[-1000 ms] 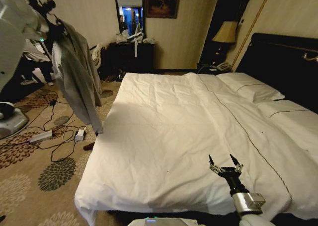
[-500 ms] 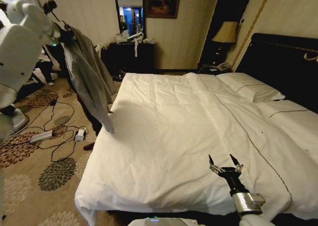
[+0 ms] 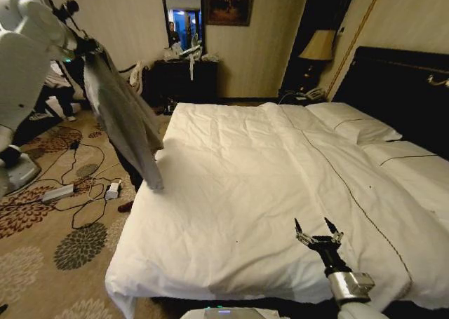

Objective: Pick up the clothes from the bed and hang them on the clothes hanger.

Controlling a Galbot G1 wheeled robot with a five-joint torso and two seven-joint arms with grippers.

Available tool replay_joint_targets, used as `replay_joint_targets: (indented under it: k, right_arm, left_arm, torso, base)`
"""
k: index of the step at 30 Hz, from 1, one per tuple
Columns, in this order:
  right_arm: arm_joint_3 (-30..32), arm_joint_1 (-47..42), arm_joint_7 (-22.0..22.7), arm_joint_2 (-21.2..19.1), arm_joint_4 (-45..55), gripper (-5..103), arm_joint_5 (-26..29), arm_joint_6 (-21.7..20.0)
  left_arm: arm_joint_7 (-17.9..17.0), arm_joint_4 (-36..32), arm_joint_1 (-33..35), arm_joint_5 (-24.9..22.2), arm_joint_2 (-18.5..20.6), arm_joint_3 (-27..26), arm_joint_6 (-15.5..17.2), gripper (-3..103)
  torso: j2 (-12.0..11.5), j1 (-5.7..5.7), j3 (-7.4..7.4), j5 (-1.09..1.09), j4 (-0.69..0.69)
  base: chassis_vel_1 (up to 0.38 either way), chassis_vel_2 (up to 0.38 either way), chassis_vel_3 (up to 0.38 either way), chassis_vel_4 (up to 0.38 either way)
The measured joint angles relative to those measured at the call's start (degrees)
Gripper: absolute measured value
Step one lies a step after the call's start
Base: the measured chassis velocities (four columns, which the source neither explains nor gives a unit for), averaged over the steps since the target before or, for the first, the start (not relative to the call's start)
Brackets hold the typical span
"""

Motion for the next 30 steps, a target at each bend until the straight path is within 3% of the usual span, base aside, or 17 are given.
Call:
replay_joint_targets:
  k: [1, 3, 6, 7, 10, 20, 30]
  right_arm:
    - [0.0, 0.0, 0.0, 0.0, 0.0, 100, 0.0, 0.0]
    - [0.0, 0.0, 0.0, 0.0, 0.0, 100, 0.0, 0.0]
    - [0.0, 0.0, 0.0, 0.0, 0.0, 100, 0.0, 0.0]
    - [0.0, 0.0, 0.0, 0.0, 0.0, 100, 0.0, 0.0]
    - [0.0, 0.0, 0.0, 0.0, 0.0, 100, 0.0, 0.0]
    - [0.0, 0.0, 0.0, 0.0, 0.0, 100, 0.0, 0.0]
    - [0.0, 0.0, 0.0, 0.0, 0.0, 100, 0.0, 0.0]
  left_arm:
    - [0.0, -0.3, 0.0, 0.0, 0.4, 0.1, 0.0, 70]
    - [0.0, -0.5, 0.0, 0.0, 0.7, 0.2, 0.0, 70]
    - [0.1, -1.2, -0.1, 0.1, 1.8, 0.7, 0.0, 85]
    - [0.1, -1.2, -0.1, 0.1, 1.8, 0.7, 0.0, 85]
    - [0.8, -1.6, -0.8, 0.1, 2.9, 1.9, 0.0, 98]
    - [-0.8, -4.1, -2.2, -2.1, 5.7, 7.7, 0.0, 100]
    - [-2.0, -9.2, 1.5, -3.0, 8.7, 5.4, 0.0, 100]
  torso:
    - [0.0, 0.0, 0.0, 0.0, 0.01]
    - [0.0, 0.0, 0.0, 0.0, 0.01]
    - [0.0, 0.0, 0.0, -0.01, 0.01]
    - [0.0, 0.0, 0.0, -0.01, 0.01]
    - [0.0, 0.0, 0.0, -0.01, 0.02]
    - [0.0, 0.0, 0.0, 0.0, 0.0]
    - [0.0, 0.0, 0.0, 0.0, 0.01]
  base:
    - [0.0, 0.0, 0.0, 0.0]
    - [0.0, 0.0, 0.0, 0.0]
    - [0.0, 0.0, 0.0, 0.0]
    - [0.0, 0.0, 0.0, 0.0]
    - [0.0, 0.0, 0.0, 0.0]
    - [0.0, 0.0, 0.0, 0.0]
    - [0.0, 0.0, 0.0, 0.0]
